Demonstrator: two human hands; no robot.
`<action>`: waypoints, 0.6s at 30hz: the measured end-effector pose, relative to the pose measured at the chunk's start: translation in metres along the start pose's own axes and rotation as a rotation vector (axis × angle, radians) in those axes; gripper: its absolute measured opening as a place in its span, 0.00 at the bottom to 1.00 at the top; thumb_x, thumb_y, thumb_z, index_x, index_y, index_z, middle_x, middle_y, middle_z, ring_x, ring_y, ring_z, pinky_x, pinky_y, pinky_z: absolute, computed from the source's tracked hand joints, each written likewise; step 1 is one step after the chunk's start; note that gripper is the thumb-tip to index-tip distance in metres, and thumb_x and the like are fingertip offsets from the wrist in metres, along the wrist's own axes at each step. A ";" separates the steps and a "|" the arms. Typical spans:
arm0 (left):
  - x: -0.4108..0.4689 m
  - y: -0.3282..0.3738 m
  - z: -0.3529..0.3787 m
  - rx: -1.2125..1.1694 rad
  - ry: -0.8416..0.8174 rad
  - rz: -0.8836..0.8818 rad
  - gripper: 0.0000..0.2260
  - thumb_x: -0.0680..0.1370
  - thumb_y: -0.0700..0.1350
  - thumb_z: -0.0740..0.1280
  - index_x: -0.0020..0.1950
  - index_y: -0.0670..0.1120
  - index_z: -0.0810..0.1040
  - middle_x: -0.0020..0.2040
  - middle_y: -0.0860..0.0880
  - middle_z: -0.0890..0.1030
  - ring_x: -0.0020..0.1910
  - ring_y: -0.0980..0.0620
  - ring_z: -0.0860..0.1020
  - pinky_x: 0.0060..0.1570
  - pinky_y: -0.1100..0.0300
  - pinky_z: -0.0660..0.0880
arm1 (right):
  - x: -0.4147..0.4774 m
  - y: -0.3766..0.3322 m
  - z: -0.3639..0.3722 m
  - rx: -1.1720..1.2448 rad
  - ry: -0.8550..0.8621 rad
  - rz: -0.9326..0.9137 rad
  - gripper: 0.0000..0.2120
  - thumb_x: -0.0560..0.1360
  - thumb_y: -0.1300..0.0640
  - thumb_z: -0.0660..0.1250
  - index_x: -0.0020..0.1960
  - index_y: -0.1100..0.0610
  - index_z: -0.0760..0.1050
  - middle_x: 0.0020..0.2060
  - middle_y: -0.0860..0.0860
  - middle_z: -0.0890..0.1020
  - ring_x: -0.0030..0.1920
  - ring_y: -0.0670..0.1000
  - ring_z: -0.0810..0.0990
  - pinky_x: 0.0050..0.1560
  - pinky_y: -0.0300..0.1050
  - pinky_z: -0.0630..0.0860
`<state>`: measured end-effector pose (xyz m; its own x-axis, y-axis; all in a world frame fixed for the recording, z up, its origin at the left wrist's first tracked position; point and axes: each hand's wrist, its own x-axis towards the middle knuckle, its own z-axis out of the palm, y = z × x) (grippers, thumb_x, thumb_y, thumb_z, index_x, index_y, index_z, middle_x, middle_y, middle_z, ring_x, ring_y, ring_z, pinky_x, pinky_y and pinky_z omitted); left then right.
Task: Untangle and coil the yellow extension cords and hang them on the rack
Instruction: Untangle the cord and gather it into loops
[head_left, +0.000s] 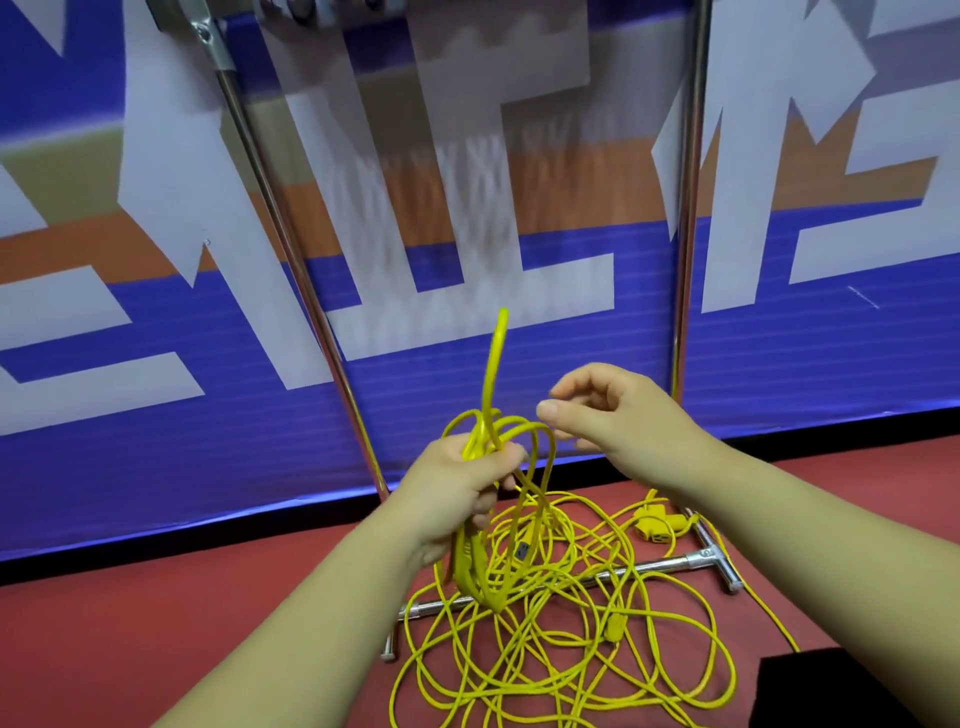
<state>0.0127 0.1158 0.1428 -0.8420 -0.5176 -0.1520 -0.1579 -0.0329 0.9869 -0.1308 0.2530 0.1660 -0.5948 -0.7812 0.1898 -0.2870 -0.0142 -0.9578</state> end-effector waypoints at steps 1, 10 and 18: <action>-0.002 0.006 -0.005 -0.041 0.012 0.013 0.07 0.80 0.43 0.69 0.50 0.39 0.79 0.34 0.46 0.73 0.22 0.57 0.61 0.22 0.65 0.61 | 0.002 0.008 -0.004 -0.040 -0.008 0.021 0.18 0.67 0.46 0.79 0.49 0.55 0.77 0.40 0.58 0.83 0.39 0.53 0.82 0.46 0.54 0.78; -0.030 0.054 -0.038 -0.359 -0.006 0.148 0.06 0.73 0.46 0.68 0.43 0.45 0.83 0.32 0.50 0.72 0.19 0.61 0.60 0.20 0.69 0.58 | 0.002 0.057 -0.002 -0.470 -0.307 0.146 0.21 0.67 0.46 0.78 0.50 0.47 0.68 0.52 0.47 0.80 0.50 0.56 0.83 0.51 0.56 0.80; -0.050 0.064 -0.061 -0.426 -0.147 0.219 0.08 0.72 0.53 0.73 0.42 0.49 0.81 0.33 0.52 0.67 0.19 0.61 0.63 0.21 0.69 0.60 | 0.005 0.054 0.026 -0.440 -0.332 -0.016 0.18 0.74 0.51 0.73 0.48 0.45 0.62 0.66 0.48 0.75 0.67 0.46 0.74 0.65 0.54 0.73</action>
<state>0.0763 0.0877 0.2174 -0.9005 -0.4266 0.0850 0.2292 -0.2992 0.9263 -0.1296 0.2326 0.1095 -0.3397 -0.9388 0.0575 -0.6236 0.1791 -0.7610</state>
